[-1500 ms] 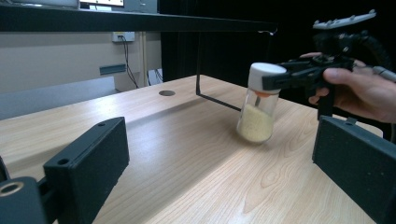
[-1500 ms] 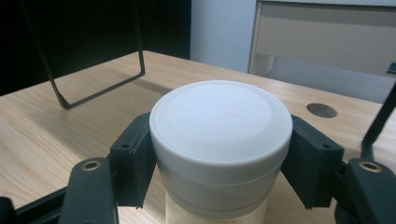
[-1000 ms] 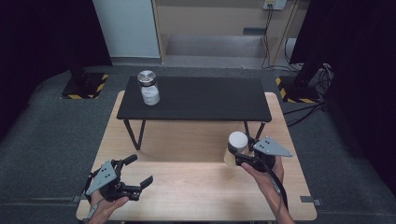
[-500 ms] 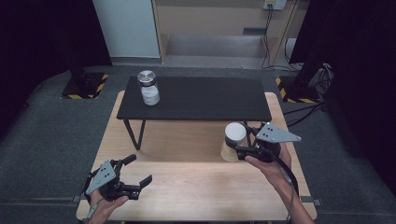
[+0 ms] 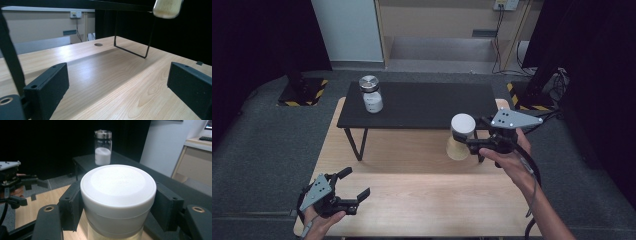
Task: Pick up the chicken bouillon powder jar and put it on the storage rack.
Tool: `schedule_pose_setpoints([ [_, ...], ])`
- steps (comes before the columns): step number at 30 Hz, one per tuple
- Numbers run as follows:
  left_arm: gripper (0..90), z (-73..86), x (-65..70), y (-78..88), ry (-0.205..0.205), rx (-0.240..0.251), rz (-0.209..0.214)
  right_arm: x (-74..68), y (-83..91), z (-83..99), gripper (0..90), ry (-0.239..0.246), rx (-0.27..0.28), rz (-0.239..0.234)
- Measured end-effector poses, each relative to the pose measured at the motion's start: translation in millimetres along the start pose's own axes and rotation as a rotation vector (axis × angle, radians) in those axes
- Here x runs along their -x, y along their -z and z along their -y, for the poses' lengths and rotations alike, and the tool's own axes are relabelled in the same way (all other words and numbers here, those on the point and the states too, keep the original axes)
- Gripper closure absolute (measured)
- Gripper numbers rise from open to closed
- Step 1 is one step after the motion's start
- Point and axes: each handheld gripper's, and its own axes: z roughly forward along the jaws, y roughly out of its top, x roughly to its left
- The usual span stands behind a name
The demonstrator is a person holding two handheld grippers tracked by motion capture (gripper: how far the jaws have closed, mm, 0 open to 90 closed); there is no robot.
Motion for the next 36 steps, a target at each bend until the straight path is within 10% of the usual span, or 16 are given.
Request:
schedule_pose_setpoints([
  [16,2.5,1.1,2.7,-0.9,0.013,-0.028,-0.034,41.0,-15.2,-41.5,33.2,0.007,0.023,0.012],
  [36,2.5,1.5,1.9,-2.8,0.017,-0.038,-0.028,79.2,-73.0,-43.8,33.2,-0.037,0.0,0.1],
])
